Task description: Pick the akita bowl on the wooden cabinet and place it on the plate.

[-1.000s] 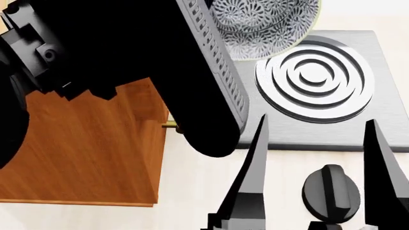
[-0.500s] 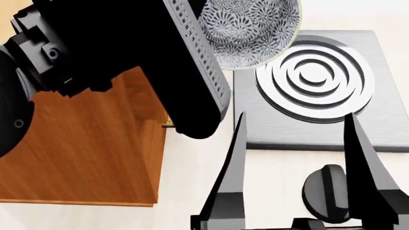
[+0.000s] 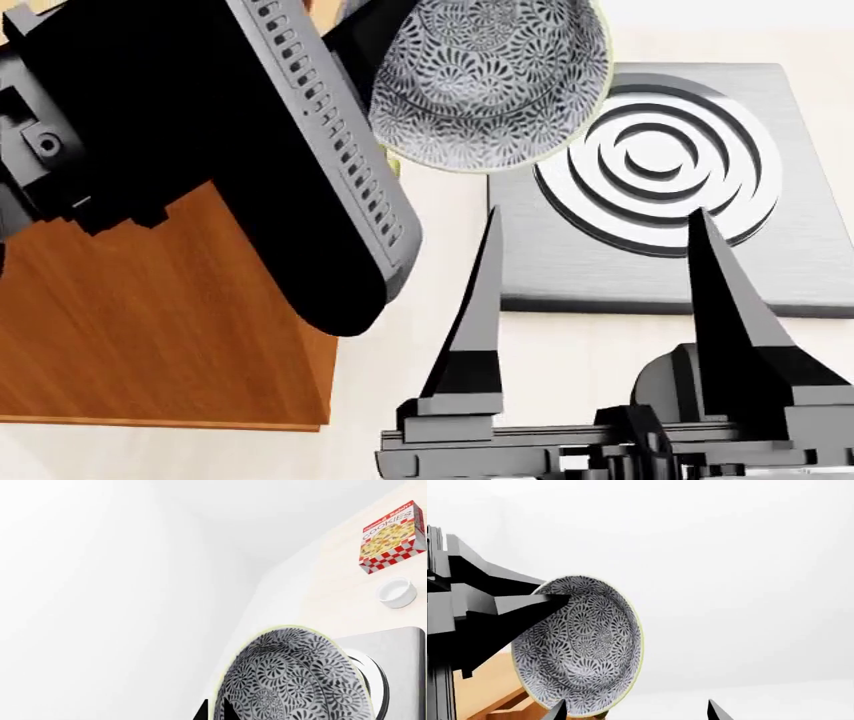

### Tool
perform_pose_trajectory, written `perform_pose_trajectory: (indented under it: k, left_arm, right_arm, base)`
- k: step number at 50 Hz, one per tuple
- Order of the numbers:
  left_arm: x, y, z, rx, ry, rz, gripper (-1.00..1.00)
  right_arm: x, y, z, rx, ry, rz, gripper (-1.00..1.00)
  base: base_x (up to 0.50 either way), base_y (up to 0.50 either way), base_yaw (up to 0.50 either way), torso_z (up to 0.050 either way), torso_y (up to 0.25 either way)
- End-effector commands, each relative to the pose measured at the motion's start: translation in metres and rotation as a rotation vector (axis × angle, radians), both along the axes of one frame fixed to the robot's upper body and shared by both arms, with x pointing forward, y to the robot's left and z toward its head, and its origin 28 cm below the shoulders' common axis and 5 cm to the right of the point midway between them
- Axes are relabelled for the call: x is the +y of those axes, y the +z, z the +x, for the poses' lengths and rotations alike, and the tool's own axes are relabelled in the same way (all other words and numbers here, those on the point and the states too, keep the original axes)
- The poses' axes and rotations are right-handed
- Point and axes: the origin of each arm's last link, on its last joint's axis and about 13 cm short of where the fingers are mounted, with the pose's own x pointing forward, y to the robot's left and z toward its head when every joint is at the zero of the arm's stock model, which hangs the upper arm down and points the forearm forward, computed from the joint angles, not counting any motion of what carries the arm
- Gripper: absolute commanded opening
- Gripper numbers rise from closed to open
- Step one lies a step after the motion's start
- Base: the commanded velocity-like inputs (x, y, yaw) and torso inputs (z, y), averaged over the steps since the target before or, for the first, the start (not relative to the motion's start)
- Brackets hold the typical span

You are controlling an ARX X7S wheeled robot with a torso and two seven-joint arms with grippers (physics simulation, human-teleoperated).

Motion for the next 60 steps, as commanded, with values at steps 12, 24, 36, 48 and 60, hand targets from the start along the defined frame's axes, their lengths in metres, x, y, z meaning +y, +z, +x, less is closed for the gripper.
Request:
perform_pose_trajectory:
  k: [12,24,36,48,60]
  left_arm:
    - [0.007,-0.006,0.001,-0.02,0.017,-0.031,-1.0]
    - [0.008,-0.012,0.003,-0.006,0.017,-0.037,-1.0]
    - [0.008,-0.013,0.001,-0.006,0.005,-0.037,-1.0]
    - [0.009,-0.011,-0.005,-0.01,-0.011,-0.053,-1.0]
    - [0.009,-0.01,-0.007,-0.014,-0.02,-0.062,-1.0]
  right_arm:
    - [-0.002,0.01,0.006,0.007,0.014,0.008,1.0]
    - [-0.001,0.016,0.006,-0.007,0.027,0.001,1.0]
    - [0.0,0.018,0.016,0.005,0.03,-0.002,1.0]
    - [-0.001,0.018,0.027,0.028,0.019,-0.007,1.0]
    - [-0.003,0.016,0.035,0.05,0.007,-0.004,1.0]
  base:
    - [0.0,0.0,0.0,0.0,0.0]
    - [0.0,0.0,0.0,0.001,0.001]
    - [0.0,0.0,0.0,0.0,0.001]
    - [0.0,0.0,0.0,0.0,0.0]
    - [0.0,0.0,0.0,0.0,0.001]
